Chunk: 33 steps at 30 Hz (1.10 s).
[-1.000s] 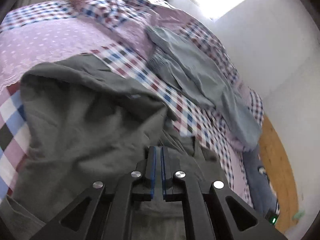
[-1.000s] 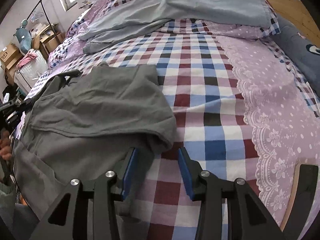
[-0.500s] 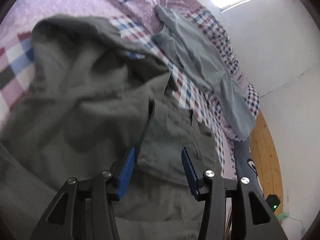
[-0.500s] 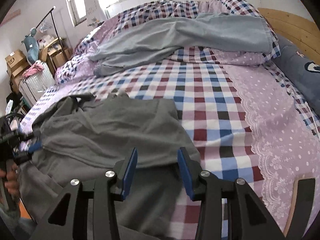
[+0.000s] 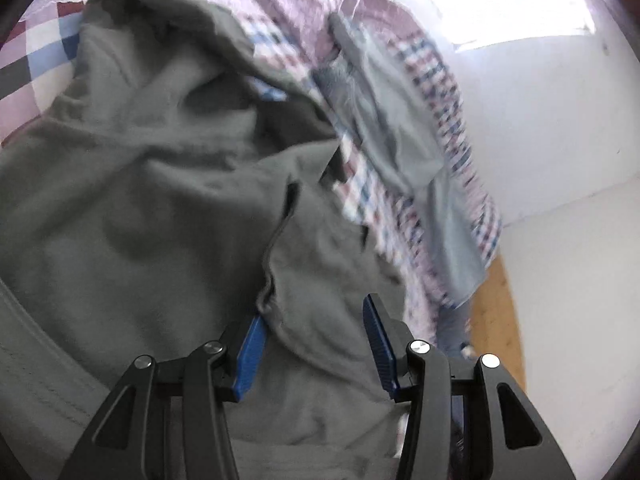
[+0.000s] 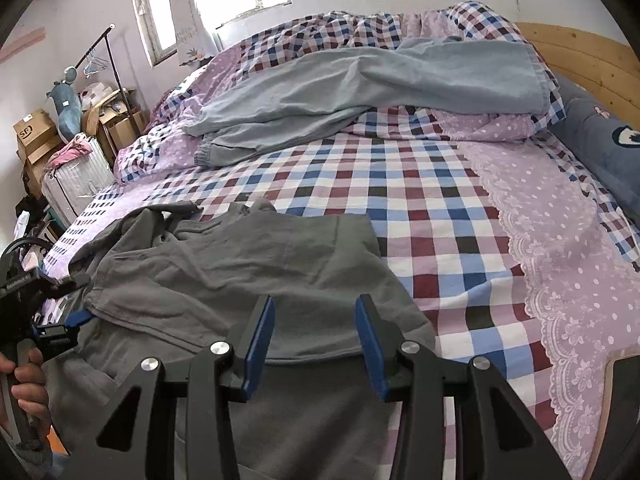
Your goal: Fold clothes
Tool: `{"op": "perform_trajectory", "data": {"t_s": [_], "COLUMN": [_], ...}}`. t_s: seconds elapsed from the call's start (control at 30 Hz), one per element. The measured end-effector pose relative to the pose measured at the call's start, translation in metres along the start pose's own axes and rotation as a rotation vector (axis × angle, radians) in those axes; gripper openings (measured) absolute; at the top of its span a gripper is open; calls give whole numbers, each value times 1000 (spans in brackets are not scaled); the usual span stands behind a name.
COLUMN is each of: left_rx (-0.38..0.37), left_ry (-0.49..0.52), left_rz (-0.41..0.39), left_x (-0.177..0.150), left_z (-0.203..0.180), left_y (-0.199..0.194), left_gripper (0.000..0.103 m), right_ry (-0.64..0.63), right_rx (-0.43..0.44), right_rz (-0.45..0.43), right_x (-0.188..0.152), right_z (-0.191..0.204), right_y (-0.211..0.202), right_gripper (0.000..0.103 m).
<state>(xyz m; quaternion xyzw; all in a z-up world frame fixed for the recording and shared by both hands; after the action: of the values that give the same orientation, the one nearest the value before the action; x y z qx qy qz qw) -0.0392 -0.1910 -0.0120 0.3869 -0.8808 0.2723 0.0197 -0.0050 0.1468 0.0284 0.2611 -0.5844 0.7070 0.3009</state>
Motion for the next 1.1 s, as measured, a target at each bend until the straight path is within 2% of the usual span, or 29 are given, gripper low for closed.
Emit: {"op": "perform_trajectory", "data": {"t_s": [0.17,0.27,0.43,0.47,0.63,0.73,0.97,1.1], "left_rx": [-88,-21,69,79,94,109,75,67], "left_ry": [26,64,43,47,41,24,29,55], "left_rz": [-64,-36,-27,-27,-12,-18,-84,-139], "left_x": [-5,-8,-10,-9,-9,-7,15,31], "left_z": [-17,-18,-5,-6,1,8,0,-7], "left_y": [-3,6,10,12,15,10,1,-9], "left_gripper": [51,51,50,48,15,6,3,3], "right_ry": [27,43,57,58,35,37,68,55], "right_rx": [-15,-27,-29,-29,-18,-43,-62,-65], "right_rz": [-5,-16,-23,-22,4,10,32,79], "right_x": [1,3,5,5,2,-1,-5,-14], "right_z": [-11,-16,-18,-18,-17,-25,-50,-58], "right_y": [0,-1,-1,0,3,2,-6,-5], "right_gripper": [45,45,45,45,45,46,50,59]}}
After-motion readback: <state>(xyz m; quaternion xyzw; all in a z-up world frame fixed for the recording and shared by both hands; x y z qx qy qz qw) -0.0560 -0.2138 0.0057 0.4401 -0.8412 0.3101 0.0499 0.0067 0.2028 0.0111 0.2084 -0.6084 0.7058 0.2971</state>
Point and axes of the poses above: each gripper's, at about its wrist camera, not at the fingertips, and y roughly the way its jaws point, z to its left, x to its top, the point moved 6 cm from there along y, roughly the way its jaws point, and after that the axes turned 1 degree about -x, right-handed, at the moved point
